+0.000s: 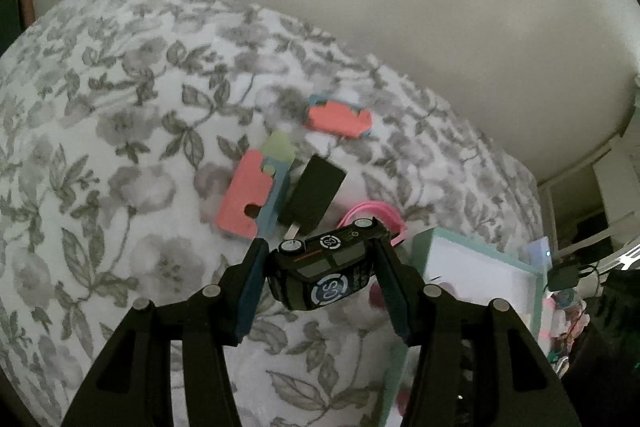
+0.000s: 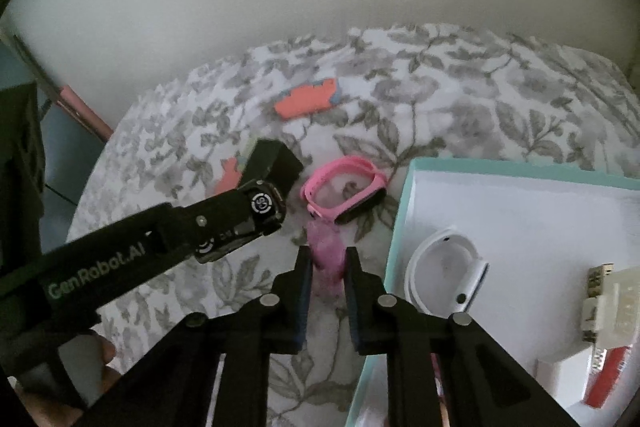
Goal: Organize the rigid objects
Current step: 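Lift and carry the pink tube and black smartwatch over the tray with both tools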
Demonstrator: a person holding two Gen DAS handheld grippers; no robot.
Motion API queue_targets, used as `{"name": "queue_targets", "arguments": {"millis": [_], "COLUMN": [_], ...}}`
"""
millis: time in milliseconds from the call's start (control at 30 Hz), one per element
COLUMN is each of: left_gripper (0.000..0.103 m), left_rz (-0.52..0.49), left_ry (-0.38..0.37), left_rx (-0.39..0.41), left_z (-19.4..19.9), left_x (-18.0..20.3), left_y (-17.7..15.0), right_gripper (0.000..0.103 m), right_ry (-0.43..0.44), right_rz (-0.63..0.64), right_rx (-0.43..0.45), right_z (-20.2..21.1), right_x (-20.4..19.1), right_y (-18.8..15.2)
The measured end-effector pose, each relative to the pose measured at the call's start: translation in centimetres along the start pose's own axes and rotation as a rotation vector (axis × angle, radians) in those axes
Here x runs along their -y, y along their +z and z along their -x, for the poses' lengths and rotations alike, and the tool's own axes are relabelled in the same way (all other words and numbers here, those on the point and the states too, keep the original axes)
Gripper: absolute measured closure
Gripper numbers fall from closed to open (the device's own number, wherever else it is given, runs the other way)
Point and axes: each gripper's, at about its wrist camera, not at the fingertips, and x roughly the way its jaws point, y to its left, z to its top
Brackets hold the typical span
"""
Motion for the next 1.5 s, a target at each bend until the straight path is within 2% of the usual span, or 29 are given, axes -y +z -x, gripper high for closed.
{"name": "queue_targets", "arguments": {"millis": [167, 467, 700, 867, 1067, 1333, 1500], "left_gripper": [0.048, 0.048, 0.048, 0.048, 0.047, 0.048, 0.047], "left_rz": [-0.012, -0.026, -0.058, -0.088, -0.116, -0.129, -0.146], "left_ry": [-0.012, -0.017, -0.052, -0.104, -0.15, -0.186, -0.193], "left_rx": [0.03, 0.045, 0.074, 0.065, 0.032, -0.004, -0.035], "left_z": [1.4, 2.7, 3.9, 4.2, 3.7, 2.9, 1.8], "left_x": [0.8, 1.4, 2.8, 4.7, 6.9, 8.7, 9.6], "left_y": [0.1, -0.5, -0.9, -1.6, -2.6, -3.4, -4.1], "right_gripper": [0.091, 0.091, 0.091, 0.091, 0.091, 0.091, 0.091], "right_ry": [0.009, 0.018, -0.022, -0.108, -0.251, -0.408, -0.51], "right_rz": [0.002, -0.02, -0.041, -0.063, -0.083, -0.183, -0.214], "right_rx": [0.053, 0.069, 0.092, 0.114, 0.135, 0.177, 0.208], "right_z": [2.6, 4.2, 6.1, 7.9, 10.1, 12.5, 13.6], "right_x": [-0.2, 0.3, 1.4, 3.0, 5.7, 10.0, 11.3], "right_y": [0.3, -0.2, -0.3, -0.3, -0.7, -1.1, -1.1]}}
